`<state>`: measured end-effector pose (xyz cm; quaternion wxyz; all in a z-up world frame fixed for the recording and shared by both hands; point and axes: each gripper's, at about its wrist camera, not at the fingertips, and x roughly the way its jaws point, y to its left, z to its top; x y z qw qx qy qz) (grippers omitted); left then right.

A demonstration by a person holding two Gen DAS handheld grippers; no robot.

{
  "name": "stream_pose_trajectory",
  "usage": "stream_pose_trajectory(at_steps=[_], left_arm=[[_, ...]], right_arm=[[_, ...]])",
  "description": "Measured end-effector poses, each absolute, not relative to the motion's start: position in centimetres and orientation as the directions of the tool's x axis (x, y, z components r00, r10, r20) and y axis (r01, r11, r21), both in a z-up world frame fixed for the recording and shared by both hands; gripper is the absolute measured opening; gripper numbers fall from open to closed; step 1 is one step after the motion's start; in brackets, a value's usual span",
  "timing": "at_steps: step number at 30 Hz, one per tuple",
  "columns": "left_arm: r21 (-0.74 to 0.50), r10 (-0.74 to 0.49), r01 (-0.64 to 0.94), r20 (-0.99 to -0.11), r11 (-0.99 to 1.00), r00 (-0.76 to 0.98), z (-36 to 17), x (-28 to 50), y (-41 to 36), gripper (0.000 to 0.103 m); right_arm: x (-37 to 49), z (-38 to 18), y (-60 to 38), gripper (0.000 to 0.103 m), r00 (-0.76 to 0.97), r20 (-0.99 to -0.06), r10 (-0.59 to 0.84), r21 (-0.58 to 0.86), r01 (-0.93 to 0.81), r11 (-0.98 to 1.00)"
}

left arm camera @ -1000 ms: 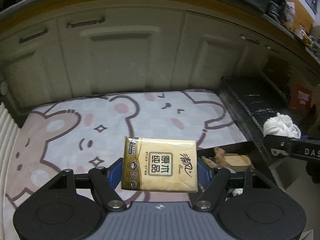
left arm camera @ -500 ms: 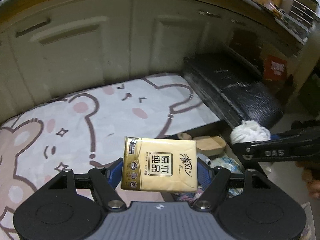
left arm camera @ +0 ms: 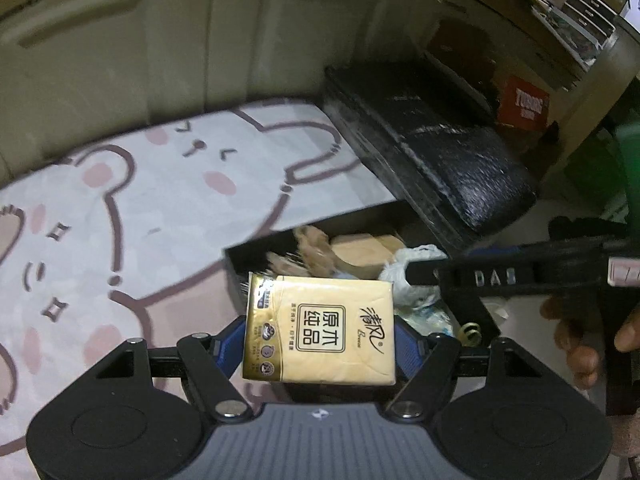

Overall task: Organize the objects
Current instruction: 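Lower the yarn ball and tissue packet into the box and open both tools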

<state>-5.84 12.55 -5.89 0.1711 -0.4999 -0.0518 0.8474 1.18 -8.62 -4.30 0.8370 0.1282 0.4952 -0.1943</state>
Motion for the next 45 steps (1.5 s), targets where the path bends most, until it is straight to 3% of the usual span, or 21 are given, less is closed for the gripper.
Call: stream_pose_trajectory(at_steps=[17,20,45], left_arm=[[-0.501,0.527,-0.170,-0.775,-0.849,-0.350,-8.2,-7.8,18.5,0.076],[-0.478,0.502,-0.158,-0.793,-0.864,-0.347,-8.4,-8.0,18.9,0.089],[-0.391,0.381,-0.062,-0.832,-0.918,-0.404,-6.3,-7.0,14.6,0.089]], right_arm=[[-0.5,-2.9,-10.7,0.074,0.474,-0.857,-0.205,0.082,0.516,0.853],[-0.6,-2.8,-10.9,0.073,0.475,-0.854,-0.211,0.081,0.521,0.849],[-1.6,-1.5,-9.7,0.073,0.480,-0.845,-0.237,0.051,0.512,0.858]])
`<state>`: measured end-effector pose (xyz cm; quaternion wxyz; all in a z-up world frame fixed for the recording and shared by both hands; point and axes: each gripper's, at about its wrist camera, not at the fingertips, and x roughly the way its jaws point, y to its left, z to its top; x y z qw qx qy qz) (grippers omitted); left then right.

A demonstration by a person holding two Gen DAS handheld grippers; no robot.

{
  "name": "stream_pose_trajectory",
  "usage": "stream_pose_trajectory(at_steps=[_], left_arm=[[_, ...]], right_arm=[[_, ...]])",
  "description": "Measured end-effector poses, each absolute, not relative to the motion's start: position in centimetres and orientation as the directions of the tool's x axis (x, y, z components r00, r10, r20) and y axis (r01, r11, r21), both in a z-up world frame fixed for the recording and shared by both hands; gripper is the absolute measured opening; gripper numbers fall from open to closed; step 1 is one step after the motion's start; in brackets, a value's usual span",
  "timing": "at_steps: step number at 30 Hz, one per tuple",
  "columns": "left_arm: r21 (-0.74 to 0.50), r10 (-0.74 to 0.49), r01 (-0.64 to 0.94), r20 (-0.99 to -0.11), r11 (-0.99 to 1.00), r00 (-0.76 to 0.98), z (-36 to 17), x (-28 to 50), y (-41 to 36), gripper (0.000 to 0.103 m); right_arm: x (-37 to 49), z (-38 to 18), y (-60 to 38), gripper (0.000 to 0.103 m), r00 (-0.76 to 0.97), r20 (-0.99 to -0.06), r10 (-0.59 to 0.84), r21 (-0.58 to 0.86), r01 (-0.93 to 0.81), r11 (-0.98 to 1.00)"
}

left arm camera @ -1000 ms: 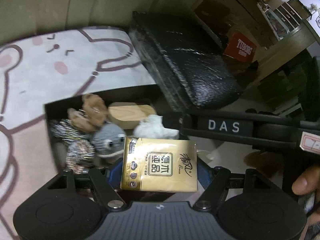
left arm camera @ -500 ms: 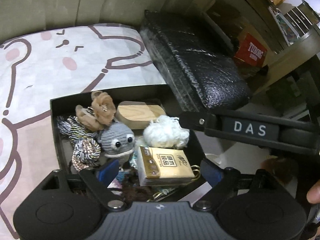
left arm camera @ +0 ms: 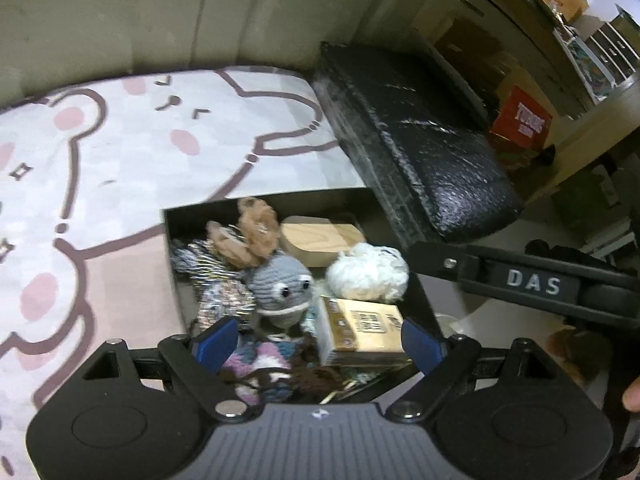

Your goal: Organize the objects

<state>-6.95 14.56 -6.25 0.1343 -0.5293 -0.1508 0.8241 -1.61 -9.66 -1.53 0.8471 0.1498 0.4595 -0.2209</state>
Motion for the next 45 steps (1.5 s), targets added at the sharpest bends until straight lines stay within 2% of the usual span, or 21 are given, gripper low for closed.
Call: stream_pose_trajectory(at_steps=[9,14,18,28,36,45], left_arm=[[-0.333,0.303,-0.009,-0.846,-0.943,-0.439,-5.1,-5.8,12.2,0.090],[-0.298,0.259,0.012,-0.848,-0.954,-0.462,-4.3,-5.1,11.0,0.094],[-0.270,0.216,0.046,-0.851,-0.962,-0.479,-3.8,-4.6,9.8,0.101],[-0.216,0.139,0.088,-0.840,-0.972,-0.524,-1.4,-2.8,6.9,0.103],[-0.163,0.104,0.050,-0.807,-0.985,-0.582,1.7,-0.8,6.1,0.103],[-0.037,0.015,0.022,-0.792,-0.999,-0.610,4.0,1.7,6.7,0.103]], right_arm=[[-2.3,-0.3,-8.4,0.074,0.488,-0.831,-0.268,0.010,0.494,0.869],[-2.6,0.2,-7.6,0.077,0.492,-0.825,-0.278,-0.006,0.484,0.875],[-2.7,0.6,-6.9,0.079,0.500,-0.820,-0.277,-0.008,0.474,0.880],[-3.4,2.9,-4.9,0.096,0.511,-0.794,-0.329,-0.060,0.473,0.879],[-4.9,4.4,-3.7,0.097,0.503,-0.789,-0.353,-0.091,0.472,0.877],[-7.4,5.9,-2.1,0.097,0.500,-0.766,-0.404,-0.148,0.474,0.868]])
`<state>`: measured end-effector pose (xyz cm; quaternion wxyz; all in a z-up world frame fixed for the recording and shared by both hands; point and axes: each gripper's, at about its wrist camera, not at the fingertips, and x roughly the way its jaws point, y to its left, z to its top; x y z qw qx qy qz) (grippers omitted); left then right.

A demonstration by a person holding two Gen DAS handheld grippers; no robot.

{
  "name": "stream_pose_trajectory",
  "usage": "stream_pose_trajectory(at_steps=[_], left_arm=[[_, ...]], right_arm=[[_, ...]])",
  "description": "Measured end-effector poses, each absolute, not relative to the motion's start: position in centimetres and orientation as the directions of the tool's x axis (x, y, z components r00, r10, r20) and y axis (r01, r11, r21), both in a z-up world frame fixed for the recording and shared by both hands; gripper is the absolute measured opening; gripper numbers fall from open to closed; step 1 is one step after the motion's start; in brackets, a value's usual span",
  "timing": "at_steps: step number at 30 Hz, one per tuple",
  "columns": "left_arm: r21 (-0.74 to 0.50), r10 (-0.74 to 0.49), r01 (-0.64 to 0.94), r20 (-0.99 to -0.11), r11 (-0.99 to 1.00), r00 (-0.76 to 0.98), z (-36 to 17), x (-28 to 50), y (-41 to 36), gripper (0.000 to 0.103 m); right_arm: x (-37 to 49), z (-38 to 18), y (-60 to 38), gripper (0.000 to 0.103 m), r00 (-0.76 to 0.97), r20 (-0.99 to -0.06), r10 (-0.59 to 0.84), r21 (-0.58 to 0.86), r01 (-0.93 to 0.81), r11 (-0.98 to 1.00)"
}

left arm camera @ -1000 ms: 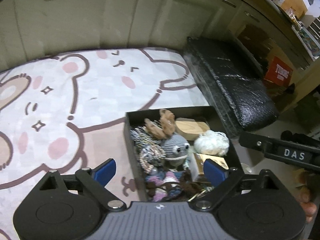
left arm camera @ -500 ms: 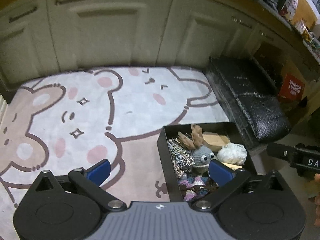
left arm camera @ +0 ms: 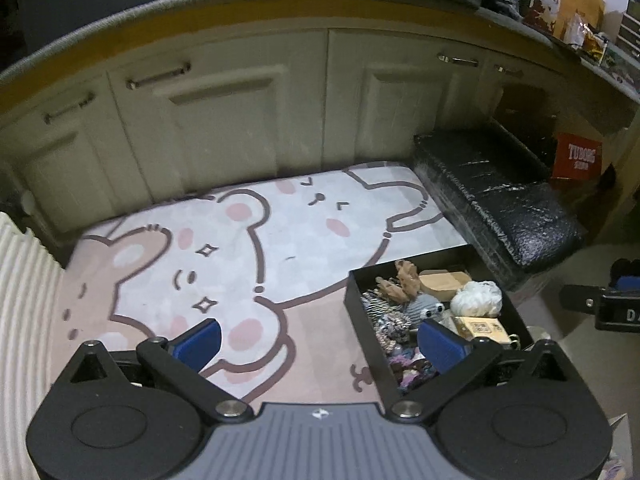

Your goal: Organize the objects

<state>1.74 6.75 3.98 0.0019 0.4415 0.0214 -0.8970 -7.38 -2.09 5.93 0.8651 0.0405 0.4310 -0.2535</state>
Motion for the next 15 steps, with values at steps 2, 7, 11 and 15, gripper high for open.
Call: stream_pose_trajectory(at_steps=[2,7,11,15], left_arm=[[-0.026,0.004,0.027,-0.791,-0.999,-0.612,4.4,2.3,6.8,0.103],[-0.017,0.001,0.020,-0.787,-1.000,-0.617,5.1,3.9,6.8,0.103],[0.014,-0.020,0.014,-0.780,-1.000,-0.625,5.5,4.9,7.2,0.103],[0.016,-0.021,0.014,-0.778,-1.000,-0.628,5.7,5.7,7.2,0.103]], right_arm=[[-8.0,6.2,-1.6,0.098,0.504,-0.757,-0.417,-0.168,0.466,0.869],[-9.7,6.4,-0.6,0.098,0.503,-0.744,-0.440,-0.189,0.472,0.861],[-10.7,6.8,0.4,0.099,0.521,-0.727,-0.447,-0.203,0.459,0.865],[-11.7,7.4,1.0,0.099,0.553,-0.707,-0.440,-0.193,0.447,0.874]])
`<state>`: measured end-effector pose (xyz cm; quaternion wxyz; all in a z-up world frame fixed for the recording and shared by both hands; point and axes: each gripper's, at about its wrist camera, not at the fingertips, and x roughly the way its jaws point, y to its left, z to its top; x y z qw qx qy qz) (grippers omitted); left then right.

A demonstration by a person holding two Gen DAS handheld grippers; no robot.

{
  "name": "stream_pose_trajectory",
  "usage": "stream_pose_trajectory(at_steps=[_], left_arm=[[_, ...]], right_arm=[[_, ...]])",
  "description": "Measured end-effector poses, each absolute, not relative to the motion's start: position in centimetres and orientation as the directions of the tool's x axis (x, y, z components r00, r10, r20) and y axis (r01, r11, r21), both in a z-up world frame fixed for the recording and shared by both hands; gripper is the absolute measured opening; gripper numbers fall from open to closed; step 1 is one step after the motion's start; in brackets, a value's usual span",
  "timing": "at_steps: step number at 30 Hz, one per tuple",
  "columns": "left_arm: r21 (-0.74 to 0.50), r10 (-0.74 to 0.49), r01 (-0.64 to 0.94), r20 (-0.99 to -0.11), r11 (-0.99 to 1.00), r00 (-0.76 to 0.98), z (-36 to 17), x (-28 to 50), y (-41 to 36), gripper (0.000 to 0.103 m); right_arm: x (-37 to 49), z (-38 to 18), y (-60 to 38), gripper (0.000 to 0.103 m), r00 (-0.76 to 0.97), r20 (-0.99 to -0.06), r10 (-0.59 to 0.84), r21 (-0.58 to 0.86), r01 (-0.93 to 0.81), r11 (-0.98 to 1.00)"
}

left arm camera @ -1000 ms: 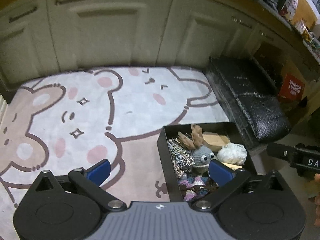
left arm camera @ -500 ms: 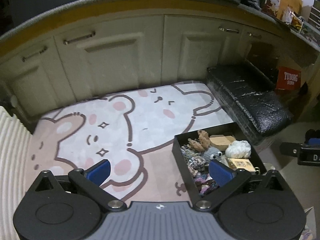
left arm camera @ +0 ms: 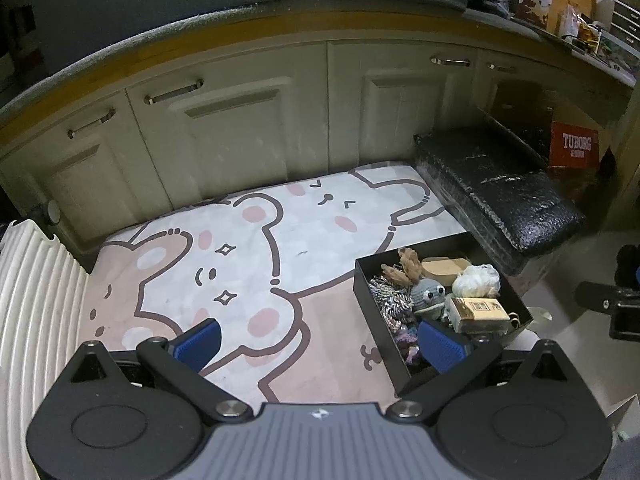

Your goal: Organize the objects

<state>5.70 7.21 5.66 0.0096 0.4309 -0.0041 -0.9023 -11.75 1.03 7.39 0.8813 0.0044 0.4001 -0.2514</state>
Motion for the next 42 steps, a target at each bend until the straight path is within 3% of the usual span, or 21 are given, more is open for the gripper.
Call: stream_pose_trajectory(at_steps=[12,42], left_arm=[[0.027,-0.049,0.046,-0.781,-0.999,-0.623,5.2,6.8,7.1,0.103],[0.012,-0.043,0.057,-0.799,-0.998,-0.599,4.4,7.0,6.9,0.103]], right_arm=[[-13.8,7.5,2.5,0.103,0.566,-0.677,-0.471,-0.224,0.452,0.864],[-13.1,6.7,2.3,0.103,0.533,-0.702,-0.472,-0.236,0.450,0.861]])
